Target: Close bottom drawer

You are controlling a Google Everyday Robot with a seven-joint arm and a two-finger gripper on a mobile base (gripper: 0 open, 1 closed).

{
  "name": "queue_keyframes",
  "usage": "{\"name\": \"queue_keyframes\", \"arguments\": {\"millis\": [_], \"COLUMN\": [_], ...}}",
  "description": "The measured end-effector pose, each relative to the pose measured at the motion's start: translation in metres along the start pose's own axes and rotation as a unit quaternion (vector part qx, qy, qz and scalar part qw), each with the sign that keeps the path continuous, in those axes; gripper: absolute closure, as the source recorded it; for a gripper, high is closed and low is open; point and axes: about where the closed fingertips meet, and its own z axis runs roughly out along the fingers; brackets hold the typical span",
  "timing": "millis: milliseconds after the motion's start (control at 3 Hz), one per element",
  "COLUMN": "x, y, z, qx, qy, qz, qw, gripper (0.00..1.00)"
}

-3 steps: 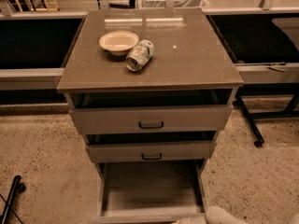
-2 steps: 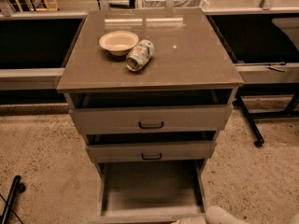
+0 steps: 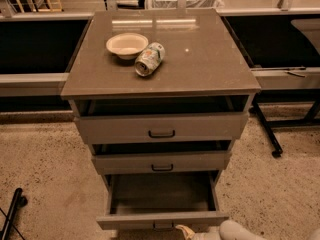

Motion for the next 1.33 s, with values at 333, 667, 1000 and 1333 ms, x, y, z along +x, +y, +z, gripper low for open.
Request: {"name": "queue_keyframes", "arguments": {"millis": [333,667,1000,1333], "x": [0.0,0.001,0.01,0.012], "y": [0.0,-0.003,-0.03,-0.051], "z": [0.0,0.009,0.021,0.02], "qx": [0.0,0.013,0.023,0.027], "qy": [0.0,-0.016,-0.013,0.003], "qz": [0.0,0.008,0.0,-0.012], "qw": [1.0,0.9998,0.9997,0.9996], "gripper": [0.0,0.0,0.26,0.5]}}
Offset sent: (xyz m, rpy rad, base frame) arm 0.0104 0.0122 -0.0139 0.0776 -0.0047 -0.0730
